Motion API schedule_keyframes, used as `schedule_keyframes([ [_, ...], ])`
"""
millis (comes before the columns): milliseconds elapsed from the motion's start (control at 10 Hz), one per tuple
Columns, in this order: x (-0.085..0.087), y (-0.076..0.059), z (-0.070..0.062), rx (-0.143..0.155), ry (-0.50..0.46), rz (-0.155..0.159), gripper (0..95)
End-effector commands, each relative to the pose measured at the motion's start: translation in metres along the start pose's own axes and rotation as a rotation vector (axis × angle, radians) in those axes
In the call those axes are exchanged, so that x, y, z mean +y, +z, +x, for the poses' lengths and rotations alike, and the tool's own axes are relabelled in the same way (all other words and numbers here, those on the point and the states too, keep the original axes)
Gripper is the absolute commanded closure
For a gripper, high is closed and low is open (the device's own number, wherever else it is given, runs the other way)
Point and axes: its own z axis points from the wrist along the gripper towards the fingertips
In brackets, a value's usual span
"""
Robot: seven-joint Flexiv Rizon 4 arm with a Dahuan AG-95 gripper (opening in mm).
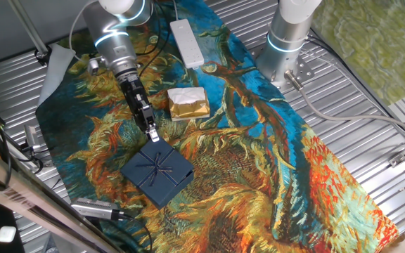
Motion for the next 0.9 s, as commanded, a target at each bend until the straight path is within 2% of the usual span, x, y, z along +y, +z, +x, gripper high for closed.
schedule_keyframes([
  [100, -0.0008, -0.0003, 0.0001, 0.002, -0.001, 0.002, 95.0],
  [600, -0.0006, -0.0008, 0.0003, 0.003, 0.0, 0.005, 95.0],
  [800, -0.0004, -0.0009, 0.0003, 0.01, -0.004, 0.026, 95.0],
  [900, -0.0004, -0.0009, 0.0003, 0.01, -0.007, 0.026, 95.0],
])
